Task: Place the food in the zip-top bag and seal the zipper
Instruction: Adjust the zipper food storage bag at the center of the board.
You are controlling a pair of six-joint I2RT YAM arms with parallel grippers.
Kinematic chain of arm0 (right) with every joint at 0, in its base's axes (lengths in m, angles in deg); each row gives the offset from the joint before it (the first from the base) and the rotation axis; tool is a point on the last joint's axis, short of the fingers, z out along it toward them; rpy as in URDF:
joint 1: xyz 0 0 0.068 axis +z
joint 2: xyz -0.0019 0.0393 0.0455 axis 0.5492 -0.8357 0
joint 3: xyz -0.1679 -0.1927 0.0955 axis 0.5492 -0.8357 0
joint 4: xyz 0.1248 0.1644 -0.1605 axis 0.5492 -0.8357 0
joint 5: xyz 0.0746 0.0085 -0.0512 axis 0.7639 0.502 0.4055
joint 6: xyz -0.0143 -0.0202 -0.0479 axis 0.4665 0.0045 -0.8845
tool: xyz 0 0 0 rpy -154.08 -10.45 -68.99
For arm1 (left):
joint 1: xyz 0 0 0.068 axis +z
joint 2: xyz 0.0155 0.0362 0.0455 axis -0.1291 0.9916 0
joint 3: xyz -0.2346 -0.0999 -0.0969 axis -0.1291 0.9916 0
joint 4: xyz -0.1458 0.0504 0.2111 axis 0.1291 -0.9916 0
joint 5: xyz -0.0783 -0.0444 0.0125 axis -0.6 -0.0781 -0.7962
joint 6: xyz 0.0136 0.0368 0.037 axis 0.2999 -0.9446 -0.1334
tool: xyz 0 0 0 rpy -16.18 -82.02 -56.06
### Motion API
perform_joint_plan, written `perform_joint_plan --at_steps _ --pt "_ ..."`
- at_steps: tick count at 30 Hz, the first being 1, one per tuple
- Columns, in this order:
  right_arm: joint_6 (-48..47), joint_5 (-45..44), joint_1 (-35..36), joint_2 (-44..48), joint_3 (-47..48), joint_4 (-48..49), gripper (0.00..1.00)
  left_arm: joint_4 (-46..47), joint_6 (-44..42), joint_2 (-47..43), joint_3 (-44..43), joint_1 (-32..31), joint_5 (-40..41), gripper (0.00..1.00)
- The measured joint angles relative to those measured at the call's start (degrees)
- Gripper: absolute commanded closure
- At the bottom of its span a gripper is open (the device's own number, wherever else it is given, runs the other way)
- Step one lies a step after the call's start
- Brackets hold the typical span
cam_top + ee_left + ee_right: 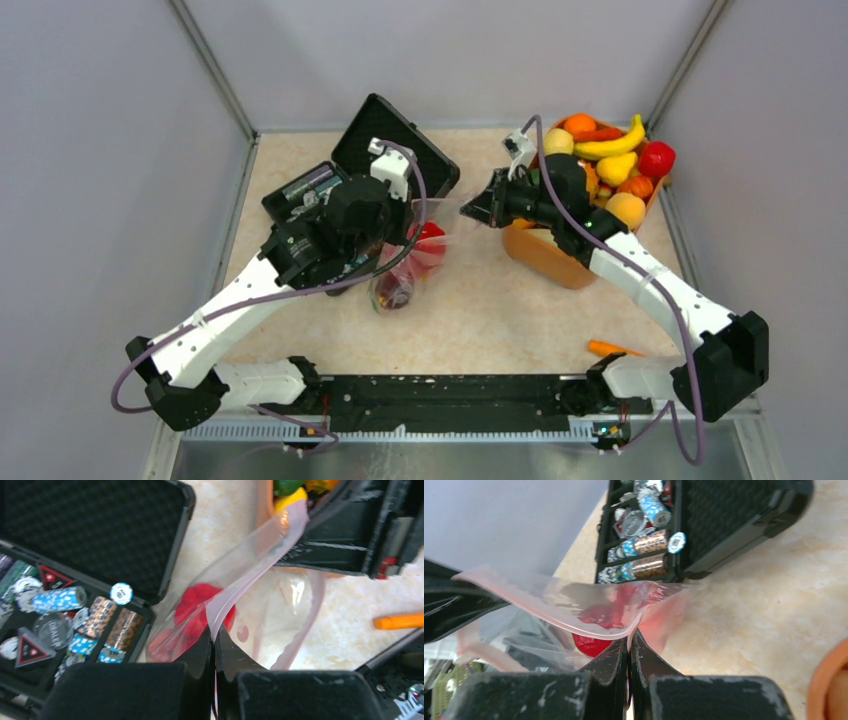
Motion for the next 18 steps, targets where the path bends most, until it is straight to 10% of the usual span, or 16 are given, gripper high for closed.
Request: perform_joint_plan --at_steps 4,12,18 --pt "1.4 2.6 0.0 0.6 -2.2 4.8 0.92 -1.1 -0.1 -0.2 0.0 0.1 2.1 1.0" --pt "-4.8 -3.2 0.0 -0.9 3.2 -5.8 0.33 -0.2 1.8 2.3 2.8 0.0 1.2 1.0" --pt "-10.5 -9.3 0.0 5.2 3.3 -12.0 0.25 0.9 4.4 6.2 5.2 0.0 0.2 1.0"
